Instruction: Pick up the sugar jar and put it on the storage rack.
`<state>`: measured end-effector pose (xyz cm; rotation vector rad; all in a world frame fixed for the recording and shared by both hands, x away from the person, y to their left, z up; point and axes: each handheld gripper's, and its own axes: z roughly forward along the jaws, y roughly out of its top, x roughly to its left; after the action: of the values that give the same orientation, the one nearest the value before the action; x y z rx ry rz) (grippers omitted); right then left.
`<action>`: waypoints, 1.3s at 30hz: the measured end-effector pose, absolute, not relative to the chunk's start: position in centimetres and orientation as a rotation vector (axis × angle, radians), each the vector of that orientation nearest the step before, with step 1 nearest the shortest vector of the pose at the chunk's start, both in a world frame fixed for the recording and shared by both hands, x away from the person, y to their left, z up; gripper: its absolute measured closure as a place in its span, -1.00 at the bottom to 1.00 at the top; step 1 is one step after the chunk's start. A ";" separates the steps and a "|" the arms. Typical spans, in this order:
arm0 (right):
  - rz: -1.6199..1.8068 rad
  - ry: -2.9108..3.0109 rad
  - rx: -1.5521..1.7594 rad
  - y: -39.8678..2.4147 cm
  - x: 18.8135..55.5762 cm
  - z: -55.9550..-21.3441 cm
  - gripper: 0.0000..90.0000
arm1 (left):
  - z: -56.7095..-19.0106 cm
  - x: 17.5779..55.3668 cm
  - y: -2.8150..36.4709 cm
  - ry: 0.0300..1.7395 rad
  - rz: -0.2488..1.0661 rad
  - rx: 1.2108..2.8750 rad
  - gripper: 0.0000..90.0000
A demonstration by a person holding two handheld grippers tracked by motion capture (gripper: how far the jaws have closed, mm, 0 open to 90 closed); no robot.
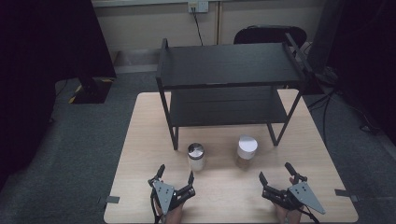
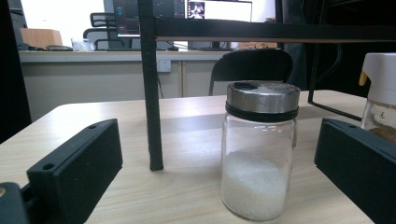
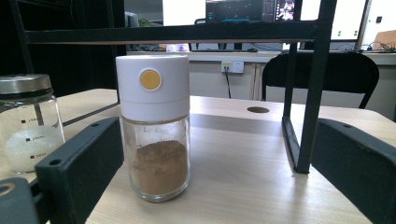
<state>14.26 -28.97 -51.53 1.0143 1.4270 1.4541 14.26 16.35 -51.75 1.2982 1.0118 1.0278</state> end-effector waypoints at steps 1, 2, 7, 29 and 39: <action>1.454 1.427 1.014 -29.0 14.3 -51.5 -0.97 | -51.8 14.3 16.3 1.012 1.028 1.298 -0.99; 1.455 1.429 1.013 -29.0 14.3 -51.5 -0.97 | -51.8 14.3 16.3 1.012 1.029 1.298 -0.99; 1.461 1.435 1.007 -29.1 14.3 -51.5 -0.97 | -51.8 14.2 16.3 1.014 1.031 1.297 -0.99; 1.467 1.439 1.003 -29.2 14.3 -51.6 -0.98 | -51.7 14.3 16.3 1.014 1.029 1.298 -0.97; 1.466 1.439 1.002 -29.2 14.3 -51.6 -0.98 | -51.7 14.3 16.4 1.011 1.027 1.299 -1.00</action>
<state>14.34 -29.25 -51.55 1.0024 1.4392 1.4664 14.26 16.37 -51.75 1.2989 1.0106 1.0268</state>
